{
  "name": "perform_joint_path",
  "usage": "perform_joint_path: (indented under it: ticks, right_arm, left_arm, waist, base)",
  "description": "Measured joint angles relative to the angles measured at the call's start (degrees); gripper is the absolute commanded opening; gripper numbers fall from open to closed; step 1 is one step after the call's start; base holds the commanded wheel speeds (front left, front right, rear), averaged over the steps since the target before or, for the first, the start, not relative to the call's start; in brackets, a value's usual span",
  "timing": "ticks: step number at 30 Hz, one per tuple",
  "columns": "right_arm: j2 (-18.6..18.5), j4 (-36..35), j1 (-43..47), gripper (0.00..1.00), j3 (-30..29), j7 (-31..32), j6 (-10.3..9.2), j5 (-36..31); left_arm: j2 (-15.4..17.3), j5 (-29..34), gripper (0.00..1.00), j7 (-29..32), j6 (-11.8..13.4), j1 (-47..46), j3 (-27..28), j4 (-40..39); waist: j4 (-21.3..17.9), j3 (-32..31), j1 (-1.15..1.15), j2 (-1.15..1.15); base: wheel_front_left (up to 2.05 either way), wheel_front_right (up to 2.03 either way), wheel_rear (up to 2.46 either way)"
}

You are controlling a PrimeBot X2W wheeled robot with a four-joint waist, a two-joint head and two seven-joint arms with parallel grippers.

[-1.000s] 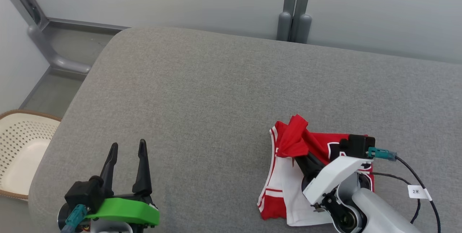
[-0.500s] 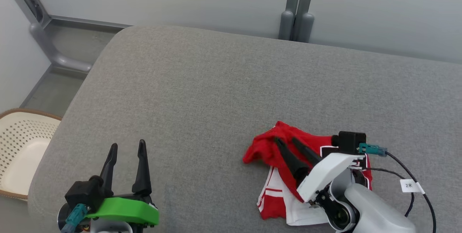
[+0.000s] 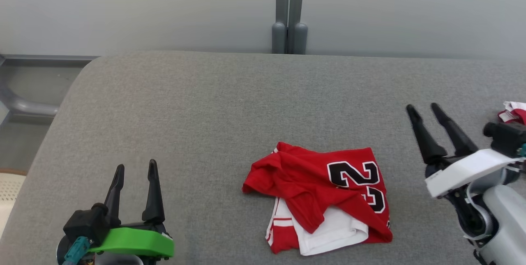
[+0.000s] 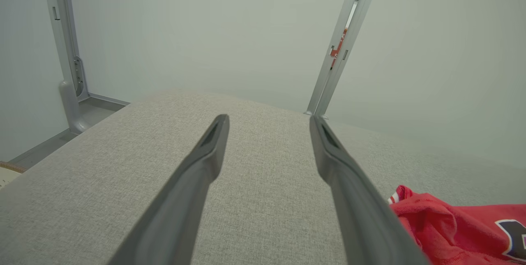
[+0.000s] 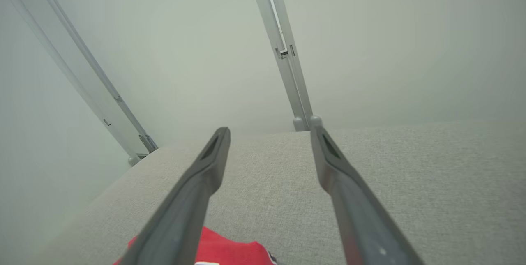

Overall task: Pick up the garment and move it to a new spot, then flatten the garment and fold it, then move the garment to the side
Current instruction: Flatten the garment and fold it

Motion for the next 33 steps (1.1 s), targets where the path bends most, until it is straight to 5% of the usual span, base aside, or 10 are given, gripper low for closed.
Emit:
perform_joint_path:
  ticks: [8, 19, 20, 21, 22, 33]
  right_arm:
    - [4.3, -0.7, 7.4, 1.00, -15.7, -1.0, 0.00, -13.5]
    - [7.9, -3.8, 9.7, 1.00, -16.6, 0.0, 0.00, -17.0]
    - [7.9, -4.1, 9.7, 0.96, -15.5, 0.6, 0.00, -17.4]
    - [8.0, -4.4, 9.7, 0.38, -14.0, 1.4, 0.00, -17.5]
    - [8.2, -4.7, 9.8, 0.02, -12.7, 2.2, 0.00, -17.4]
    - [13.1, 2.5, 7.9, 0.00, -1.5, 9.3, 0.00, -14.0]
  left_arm:
    - [-0.3, 0.3, 1.00, 0.0, 0.2, 0.4, 1.5, -2.1]
    - [-0.8, 0.7, 1.00, 0.0, -0.1, 0.5, 1.6, -2.2]
    - [-0.9, 0.7, 1.00, 0.0, -0.3, 0.5, 1.7, -2.2]
    - [-0.9, 0.7, 1.00, 0.0, -0.3, 0.5, 1.7, -2.1]
    - [-0.9, 0.7, 1.00, 0.0, -0.4, 0.5, 1.8, -2.1]
    - [-1.2, 0.7, 1.00, 0.0, -0.6, 0.1, 1.1, -1.1]
  waist:
    - [-3.8, -0.6, 0.00, 0.00]
    - [-4.3, 0.0, 0.00, 0.00]
    - [-4.1, 0.0, 0.00, 0.00]
    - [-3.9, 0.1, 0.00, 0.00]
    - [-3.7, 0.1, 0.00, 0.00]
    - [-0.2, 1.2, 0.00, 0.00]
  base:
    - [0.00, 0.00, 0.00]
    - [0.00, 0.00, 0.00]
    - [0.00, 0.00, 0.00]
    - [0.00, 0.00, 0.00]
    - [0.00, 0.00, 0.00]
    - [0.00, 0.00, 0.00]
